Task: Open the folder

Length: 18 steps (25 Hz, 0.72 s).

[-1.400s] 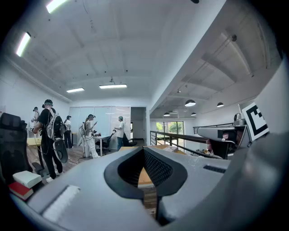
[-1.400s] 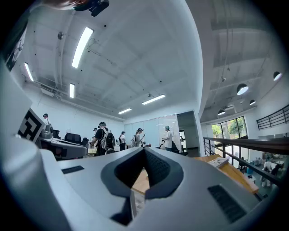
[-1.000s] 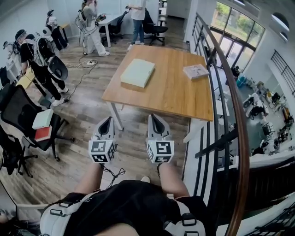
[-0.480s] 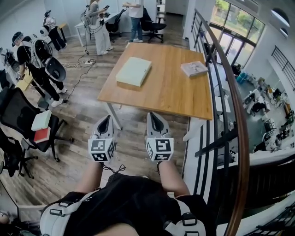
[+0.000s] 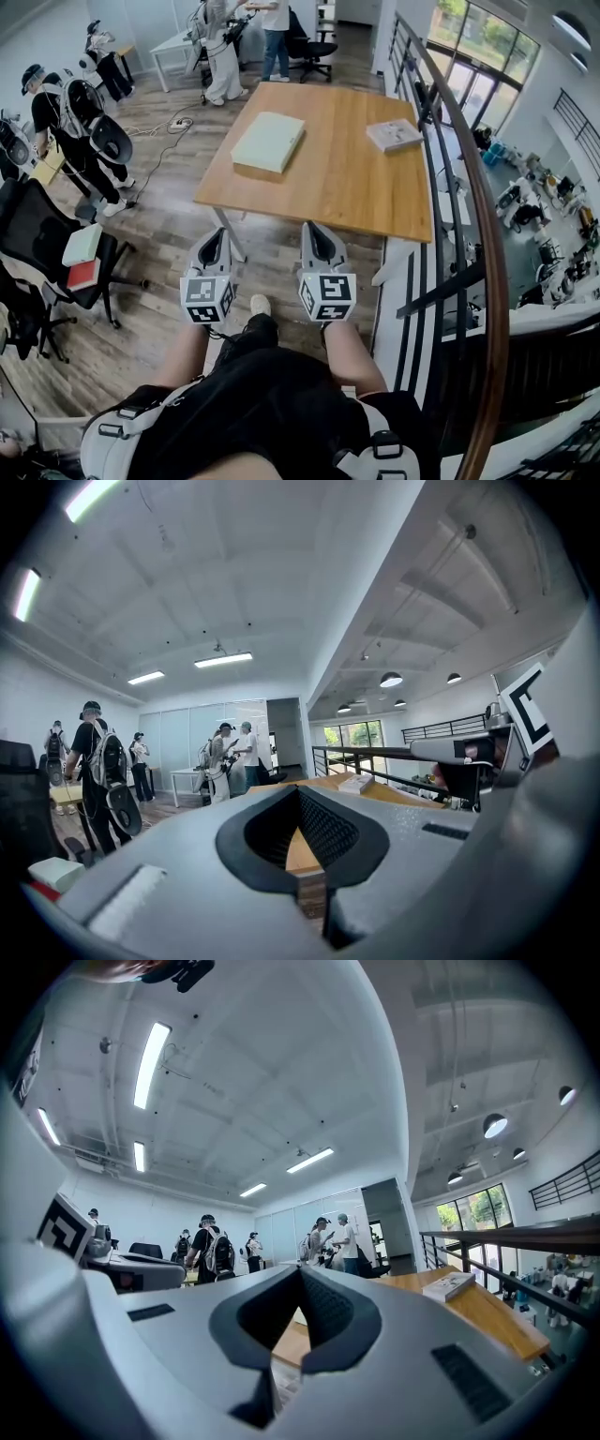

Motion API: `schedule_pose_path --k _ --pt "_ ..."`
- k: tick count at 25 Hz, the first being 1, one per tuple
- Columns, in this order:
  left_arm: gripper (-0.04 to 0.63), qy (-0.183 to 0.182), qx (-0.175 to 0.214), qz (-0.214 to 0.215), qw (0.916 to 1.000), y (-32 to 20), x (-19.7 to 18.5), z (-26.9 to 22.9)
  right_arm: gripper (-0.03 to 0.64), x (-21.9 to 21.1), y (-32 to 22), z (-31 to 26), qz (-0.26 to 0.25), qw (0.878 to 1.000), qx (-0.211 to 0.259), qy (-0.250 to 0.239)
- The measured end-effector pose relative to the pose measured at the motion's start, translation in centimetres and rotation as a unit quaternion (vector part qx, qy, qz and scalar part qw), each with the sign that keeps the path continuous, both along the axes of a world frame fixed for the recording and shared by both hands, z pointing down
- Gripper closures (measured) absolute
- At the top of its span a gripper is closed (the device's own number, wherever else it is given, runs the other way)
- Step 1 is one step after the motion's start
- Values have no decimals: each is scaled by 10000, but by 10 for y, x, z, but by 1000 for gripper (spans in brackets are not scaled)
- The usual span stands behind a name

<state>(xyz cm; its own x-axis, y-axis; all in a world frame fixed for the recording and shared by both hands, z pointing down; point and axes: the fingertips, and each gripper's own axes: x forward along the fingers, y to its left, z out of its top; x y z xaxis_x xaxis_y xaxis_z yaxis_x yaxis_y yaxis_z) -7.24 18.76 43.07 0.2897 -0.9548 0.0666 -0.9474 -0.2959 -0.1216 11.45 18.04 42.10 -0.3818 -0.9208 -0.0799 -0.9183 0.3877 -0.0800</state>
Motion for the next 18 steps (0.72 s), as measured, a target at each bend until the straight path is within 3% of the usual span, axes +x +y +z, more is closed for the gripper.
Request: schedule_pose_path --k 11,18 --pt "596 152 -52 0 9999 -74 -6 20 611 -12 -70 11 -108 9997 3 213" --pt "596 80 -155 140 9998 -162 -9 35 611 -20 -154 26 -32 9996 -142 253"
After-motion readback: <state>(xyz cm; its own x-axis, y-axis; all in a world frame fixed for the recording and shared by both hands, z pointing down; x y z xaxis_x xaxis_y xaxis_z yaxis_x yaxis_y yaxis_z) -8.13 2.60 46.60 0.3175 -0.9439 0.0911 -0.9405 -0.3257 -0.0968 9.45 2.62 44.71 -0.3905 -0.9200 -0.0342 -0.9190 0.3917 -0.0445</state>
